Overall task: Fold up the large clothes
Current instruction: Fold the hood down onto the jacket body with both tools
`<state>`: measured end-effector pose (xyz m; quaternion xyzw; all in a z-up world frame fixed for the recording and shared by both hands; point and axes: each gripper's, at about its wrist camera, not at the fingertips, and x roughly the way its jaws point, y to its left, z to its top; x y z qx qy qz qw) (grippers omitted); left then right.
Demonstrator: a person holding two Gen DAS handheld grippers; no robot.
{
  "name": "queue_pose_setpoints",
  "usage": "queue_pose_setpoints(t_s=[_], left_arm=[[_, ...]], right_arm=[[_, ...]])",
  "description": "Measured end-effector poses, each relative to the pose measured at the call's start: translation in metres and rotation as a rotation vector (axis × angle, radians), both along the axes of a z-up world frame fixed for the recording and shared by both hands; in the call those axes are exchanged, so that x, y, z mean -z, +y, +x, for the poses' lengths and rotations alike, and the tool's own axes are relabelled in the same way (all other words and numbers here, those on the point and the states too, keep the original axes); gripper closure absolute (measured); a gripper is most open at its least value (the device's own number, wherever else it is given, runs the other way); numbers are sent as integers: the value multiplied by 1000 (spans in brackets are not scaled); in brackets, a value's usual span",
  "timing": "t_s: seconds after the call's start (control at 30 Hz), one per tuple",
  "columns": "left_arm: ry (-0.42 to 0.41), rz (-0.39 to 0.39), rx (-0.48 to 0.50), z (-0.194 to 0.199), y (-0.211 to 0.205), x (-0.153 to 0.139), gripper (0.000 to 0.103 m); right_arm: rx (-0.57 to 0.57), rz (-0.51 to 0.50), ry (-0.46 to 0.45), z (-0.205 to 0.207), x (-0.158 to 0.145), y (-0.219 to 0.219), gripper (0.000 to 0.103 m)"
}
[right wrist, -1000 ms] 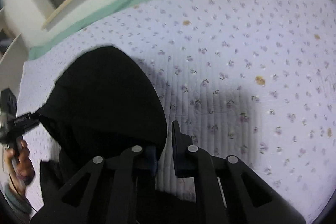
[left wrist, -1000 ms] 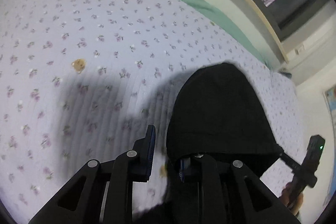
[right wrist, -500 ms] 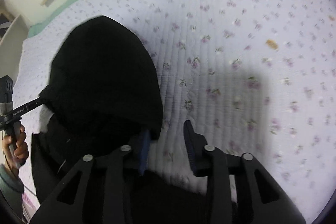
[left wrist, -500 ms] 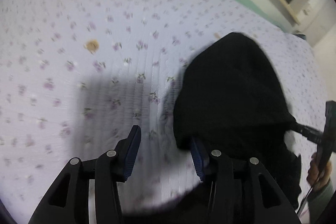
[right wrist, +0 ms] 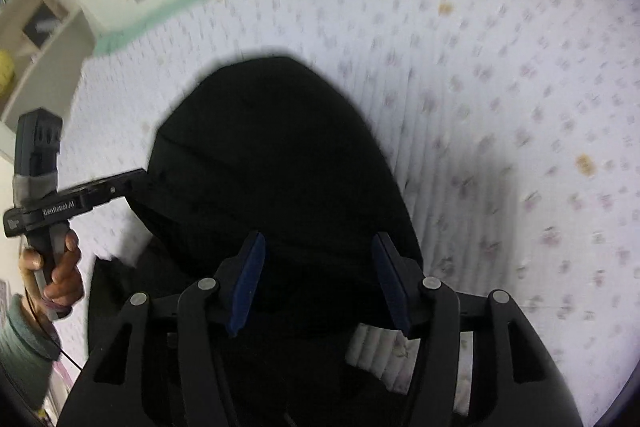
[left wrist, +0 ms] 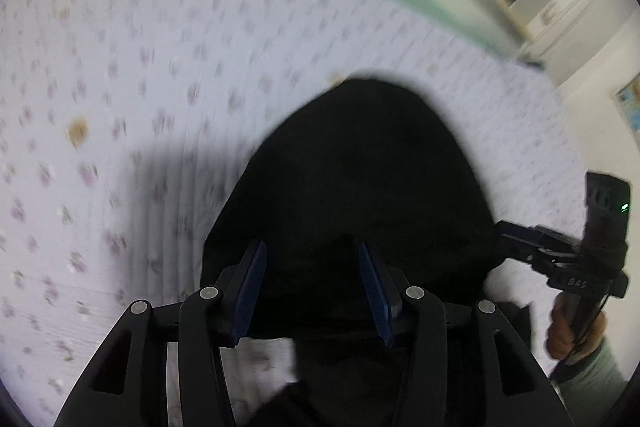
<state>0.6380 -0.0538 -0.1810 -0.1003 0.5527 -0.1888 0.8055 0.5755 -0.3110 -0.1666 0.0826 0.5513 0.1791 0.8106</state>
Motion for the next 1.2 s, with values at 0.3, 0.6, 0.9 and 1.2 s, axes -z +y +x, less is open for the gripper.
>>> queue_pose_setpoints(t_s=[0.3,0.6,0.9,1.2], left_arm=[[26,30,17,-8,-2,23,54],[-146,-39,137,4,7,-81,25],[5,-84,205,88,2,-33,23],[209,-282,218,109,2,35,25]], right_arm=[[-28,9,64,6,24,-6,51],[-60,65,-39,38,-43,-33,39],[-120,160,48,101,-9,-18,37],[-162,282,151,134,45,4,28]])
